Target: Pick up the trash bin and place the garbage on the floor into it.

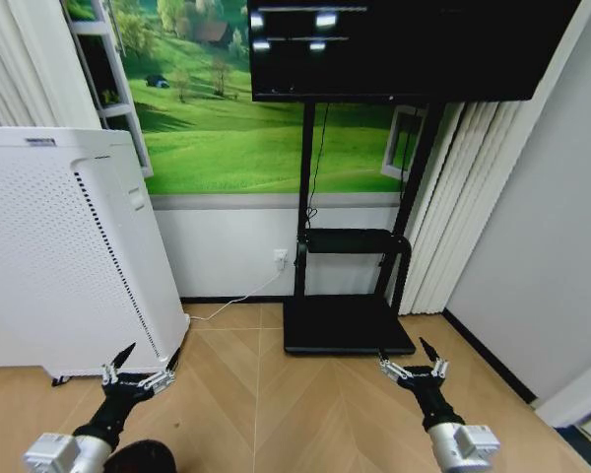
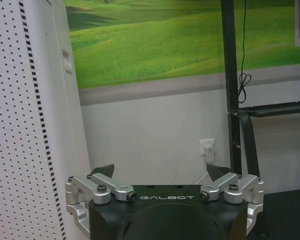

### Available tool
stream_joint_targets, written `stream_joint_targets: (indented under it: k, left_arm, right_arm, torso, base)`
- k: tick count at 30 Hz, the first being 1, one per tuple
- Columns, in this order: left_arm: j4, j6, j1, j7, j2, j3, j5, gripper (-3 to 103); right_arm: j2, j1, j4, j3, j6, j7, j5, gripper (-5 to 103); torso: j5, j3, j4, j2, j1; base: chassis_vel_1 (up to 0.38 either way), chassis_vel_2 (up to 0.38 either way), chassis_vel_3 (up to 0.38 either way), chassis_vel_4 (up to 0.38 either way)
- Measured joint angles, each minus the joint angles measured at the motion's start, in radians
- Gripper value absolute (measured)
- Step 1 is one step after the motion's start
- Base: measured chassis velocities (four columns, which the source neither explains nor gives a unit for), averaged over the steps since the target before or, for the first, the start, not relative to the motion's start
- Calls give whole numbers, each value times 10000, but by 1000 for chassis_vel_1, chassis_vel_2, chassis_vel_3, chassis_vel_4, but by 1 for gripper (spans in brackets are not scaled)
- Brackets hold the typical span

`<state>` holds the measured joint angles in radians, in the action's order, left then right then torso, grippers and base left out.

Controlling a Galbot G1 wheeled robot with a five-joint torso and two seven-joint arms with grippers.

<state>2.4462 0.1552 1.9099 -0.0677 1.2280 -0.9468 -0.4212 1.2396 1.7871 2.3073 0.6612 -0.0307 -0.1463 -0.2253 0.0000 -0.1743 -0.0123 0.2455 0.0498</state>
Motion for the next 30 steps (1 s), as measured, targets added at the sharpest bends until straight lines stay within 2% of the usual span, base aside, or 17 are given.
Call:
stream_joint_targets:
  k: [30]
  left_arm:
    - [0,1,0,0,0,0,0,100]
  right_arm:
    - [0,0,0,0,0,0,0,100]
  torso:
    - [0,-887,0,1291,411]
  base:
    - [0,0,0,0]
